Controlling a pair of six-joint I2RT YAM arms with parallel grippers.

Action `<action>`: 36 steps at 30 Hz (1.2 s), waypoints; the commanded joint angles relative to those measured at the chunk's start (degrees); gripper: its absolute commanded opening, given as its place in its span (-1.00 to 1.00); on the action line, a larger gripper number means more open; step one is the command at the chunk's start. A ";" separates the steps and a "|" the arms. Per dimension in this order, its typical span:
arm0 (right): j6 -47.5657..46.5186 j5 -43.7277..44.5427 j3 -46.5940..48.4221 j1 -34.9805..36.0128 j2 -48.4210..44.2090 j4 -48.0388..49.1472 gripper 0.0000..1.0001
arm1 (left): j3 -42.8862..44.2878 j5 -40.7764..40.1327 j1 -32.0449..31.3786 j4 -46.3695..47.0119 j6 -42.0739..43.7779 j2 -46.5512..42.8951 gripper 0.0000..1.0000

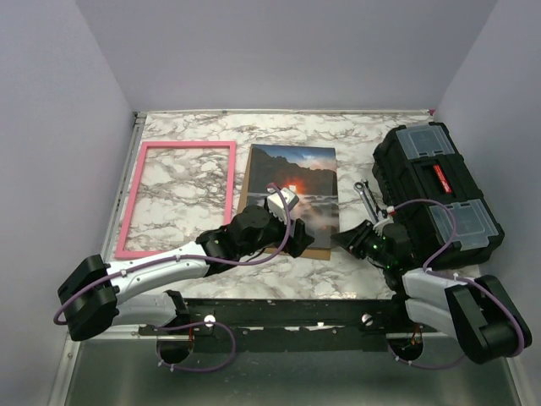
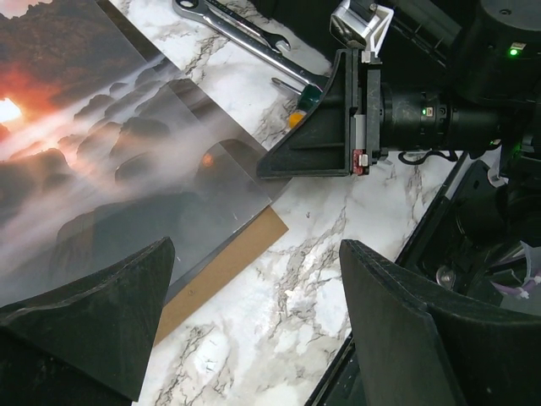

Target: Take the photo out of the frame

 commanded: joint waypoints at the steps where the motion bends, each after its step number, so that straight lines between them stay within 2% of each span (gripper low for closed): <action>1: 3.13 0.76 -1.52 -1.05 4.80 2.98 -0.41 | 1.42 0.93 0.23 -1.23 -0.05 -1.54 0.64; 6: 3.79 -0.69 -1.53 -1.12 7.25 5.98 -0.66 | 1.70 0.86 0.22 -1.59 0.13 -1.83 0.64; 7: 3.60 -0.61 -1.52 -1.10 6.85 5.61 -0.74 | 1.69 0.78 0.22 -1.66 0.14 -1.90 0.64; 8: 3.03 -0.32 -1.52 -1.14 6.34 4.22 -0.92 | 1.69 0.69 0.22 -1.75 0.13 -1.89 0.64; 9: 2.11 0.10 -0.64 -1.07 5.87 1.95 -0.99 | 1.71 0.59 0.23 -1.83 0.19 -1.85 0.64; 12: 0.22 1.88 3.91 -1.10 3.47 -10.43 -0.99 | 2.15 0.00 0.22 -2.73 0.21 -1.91 0.64; 17: -3.67 7.36 15.04 -1.12 -2.22 -41.78 -0.99 | 3.00 -0.86 0.22 -4.69 0.06 -2.55 0.64; 21: -6.65 10.07 22.15 -1.09 -6.37 -55.67 -0.99 | 3.37 -0.56 0.22 -4.25 0.04 -2.49 0.64; 30: -11.30 8.32 34.45 -1.09 -12.50 -69.16 -0.99 | 2.98 2.86 -0.72 1.17 1.88 0.20 0.68; 33: -11.07 6.76 37.76 -1.06 -13.22 -72.05 -0.99 | 3.20 1.05 -3.25 4.52 5.57 3.27 0.76; 36: -11.00 6.54 41.17 -1.10 -13.16 -74.54 -0.99 | 3.69 -4.28 -7.39 9.79 11.88 7.41 0.82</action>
